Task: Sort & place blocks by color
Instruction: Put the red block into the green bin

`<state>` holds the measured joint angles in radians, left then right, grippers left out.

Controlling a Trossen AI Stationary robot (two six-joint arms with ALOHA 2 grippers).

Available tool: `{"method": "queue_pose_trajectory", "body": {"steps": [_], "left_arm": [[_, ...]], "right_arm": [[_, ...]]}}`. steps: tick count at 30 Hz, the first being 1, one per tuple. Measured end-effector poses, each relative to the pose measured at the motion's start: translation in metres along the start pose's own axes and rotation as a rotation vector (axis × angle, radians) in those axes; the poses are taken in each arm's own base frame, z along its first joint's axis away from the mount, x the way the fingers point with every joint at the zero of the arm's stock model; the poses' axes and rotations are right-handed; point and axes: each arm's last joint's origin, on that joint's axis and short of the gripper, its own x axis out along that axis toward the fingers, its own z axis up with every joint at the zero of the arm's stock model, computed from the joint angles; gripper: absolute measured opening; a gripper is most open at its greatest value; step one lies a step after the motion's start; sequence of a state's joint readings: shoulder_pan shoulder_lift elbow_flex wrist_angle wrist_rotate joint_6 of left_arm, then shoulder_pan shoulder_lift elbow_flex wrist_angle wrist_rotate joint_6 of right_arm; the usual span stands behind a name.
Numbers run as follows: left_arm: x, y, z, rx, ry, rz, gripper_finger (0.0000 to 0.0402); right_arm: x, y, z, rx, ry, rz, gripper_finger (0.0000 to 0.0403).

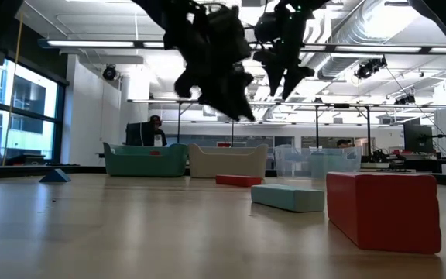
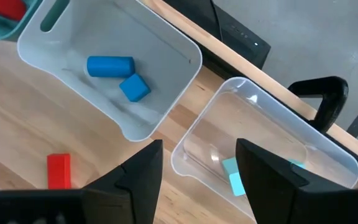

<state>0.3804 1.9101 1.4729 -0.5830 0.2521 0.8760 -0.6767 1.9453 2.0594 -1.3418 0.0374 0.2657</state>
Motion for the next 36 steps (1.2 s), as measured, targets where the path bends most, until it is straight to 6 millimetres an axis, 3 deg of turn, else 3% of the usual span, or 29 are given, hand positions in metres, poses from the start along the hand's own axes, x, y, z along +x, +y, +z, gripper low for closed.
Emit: {"method": "queue_pose_trajectory", "body": {"steps": [14, 36], "left_arm": [[0.048, -0.017, -0.011, 0.071, 0.156, -0.103, 0.0166], [0.088, -0.021, -0.03, 0.047, 0.269, -0.112, 0.0165]], "right_arm": [[-0.001, 0.012, -0.003, -0.01, -0.007, -0.019, 0.0193], [0.0, 0.013, -0.004, -0.013, -0.002, -0.016, 0.0193]]}}
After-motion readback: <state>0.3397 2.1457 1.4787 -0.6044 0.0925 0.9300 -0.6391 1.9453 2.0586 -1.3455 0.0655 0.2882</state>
